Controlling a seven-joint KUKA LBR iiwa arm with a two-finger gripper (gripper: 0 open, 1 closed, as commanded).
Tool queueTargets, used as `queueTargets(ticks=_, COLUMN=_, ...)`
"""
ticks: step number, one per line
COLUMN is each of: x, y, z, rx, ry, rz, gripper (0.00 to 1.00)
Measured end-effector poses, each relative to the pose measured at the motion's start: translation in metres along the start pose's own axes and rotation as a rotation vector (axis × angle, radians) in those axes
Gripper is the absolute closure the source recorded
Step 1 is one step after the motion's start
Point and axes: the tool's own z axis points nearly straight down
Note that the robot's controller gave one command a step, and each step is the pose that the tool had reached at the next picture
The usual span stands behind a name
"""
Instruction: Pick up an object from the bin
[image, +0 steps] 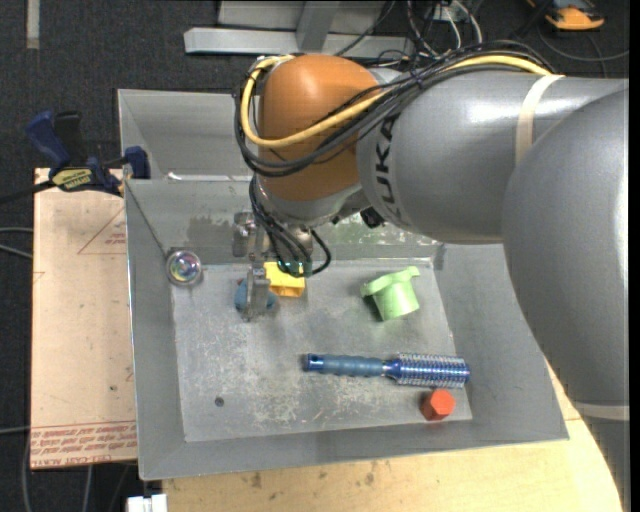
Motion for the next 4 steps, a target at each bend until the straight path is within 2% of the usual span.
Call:
queueTargets(ticks=1, x=-0.023, y=-0.062, z=0.135, rx=0.002, ry=-0.002, rz=-0.024, gripper=0.0)
queueTargets(ticks=2, x=-0.013, y=-0.04, z=0.099, rx=-0.003, ry=-0.01, rz=0.153, gripper=0.0)
queueTargets(ticks=3, x=-0.018, y=-0.048, z=0.1, rx=-0.003, ry=-0.009, rz=0.457, gripper=0.0)
queueTargets(ticks=4, x=-0.017, y=-0.042, z=0.126, rx=-0.008, ry=-0.021, rz=0.547, gripper=0.0)
